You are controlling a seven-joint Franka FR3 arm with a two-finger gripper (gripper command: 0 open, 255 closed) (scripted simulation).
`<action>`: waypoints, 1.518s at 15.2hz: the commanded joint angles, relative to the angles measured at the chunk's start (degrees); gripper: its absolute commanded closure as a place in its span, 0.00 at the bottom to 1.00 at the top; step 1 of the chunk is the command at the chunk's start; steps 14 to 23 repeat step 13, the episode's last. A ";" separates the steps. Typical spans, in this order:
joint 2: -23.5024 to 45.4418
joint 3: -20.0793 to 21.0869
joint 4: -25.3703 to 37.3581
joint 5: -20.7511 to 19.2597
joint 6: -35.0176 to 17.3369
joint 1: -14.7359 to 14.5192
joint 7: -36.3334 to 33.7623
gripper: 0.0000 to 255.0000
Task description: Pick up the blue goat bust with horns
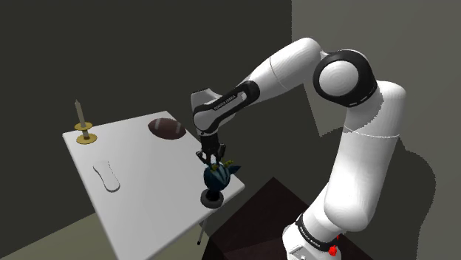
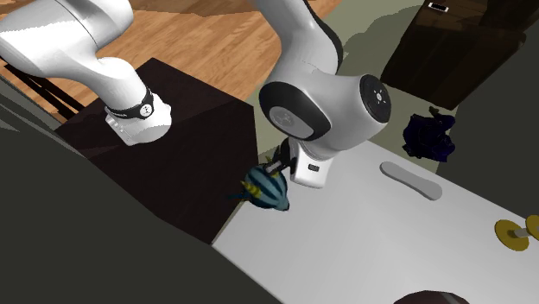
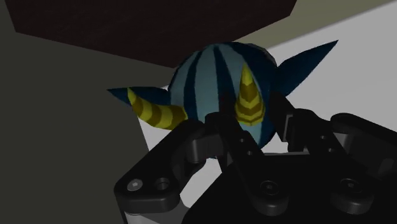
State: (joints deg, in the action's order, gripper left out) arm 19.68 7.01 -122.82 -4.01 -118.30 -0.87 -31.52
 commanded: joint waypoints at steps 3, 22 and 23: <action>-2.40 0.19 0.30 0.41 2.64 0.06 0.24 1.00; -6.76 0.41 1.44 1.11 8.09 0.21 0.80 1.00; -6.76 0.41 1.44 1.11 8.09 0.21 0.80 1.00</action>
